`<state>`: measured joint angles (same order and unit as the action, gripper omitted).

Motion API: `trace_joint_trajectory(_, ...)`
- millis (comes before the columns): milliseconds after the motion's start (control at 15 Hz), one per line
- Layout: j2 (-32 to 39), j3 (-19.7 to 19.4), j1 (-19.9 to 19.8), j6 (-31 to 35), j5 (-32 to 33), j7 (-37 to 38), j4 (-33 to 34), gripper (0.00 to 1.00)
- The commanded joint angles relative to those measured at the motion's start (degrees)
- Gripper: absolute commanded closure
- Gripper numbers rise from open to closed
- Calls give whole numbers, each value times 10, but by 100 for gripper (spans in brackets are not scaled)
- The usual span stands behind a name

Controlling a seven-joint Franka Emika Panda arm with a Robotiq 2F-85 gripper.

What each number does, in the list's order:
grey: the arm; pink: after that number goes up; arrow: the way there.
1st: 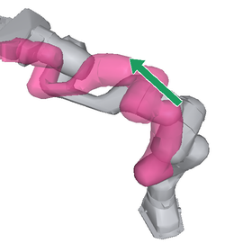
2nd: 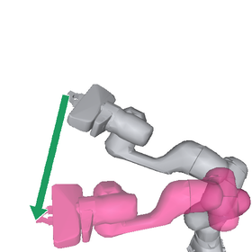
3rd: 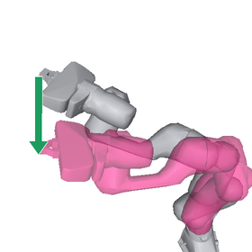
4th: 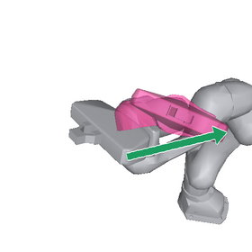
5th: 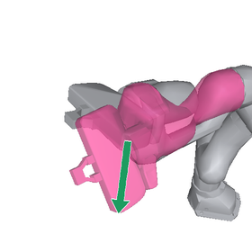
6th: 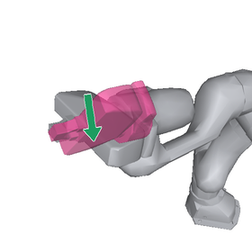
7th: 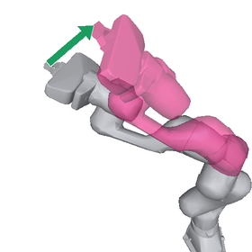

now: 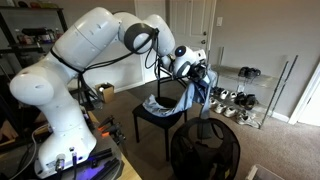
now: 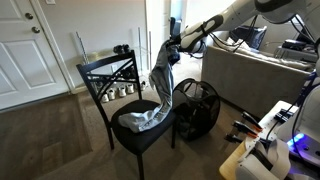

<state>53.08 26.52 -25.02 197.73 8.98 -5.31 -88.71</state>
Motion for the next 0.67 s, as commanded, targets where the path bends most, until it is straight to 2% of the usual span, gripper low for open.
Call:
trace_joint_trajectory(0, 19, 152, -115, 13, 92, 24, -15, 98)
trace_joint_trajectory(200, 71, 276, -206, 12, 181, 10, -15, 98)
trace_joint_trajectory(333, 113, 351, -264, 12, 208, -21, -22, 98)
trace_joint_trajectory(467, 137, 381, -295, 12, 214, -30, -18, 98)
trace_joint_trajectory(533, 150, 397, -317, 12, 247, -12, -27, 98)
trace_joint_trajectory(600, 173, 430, -347, 12, 276, -21, -52, 98)
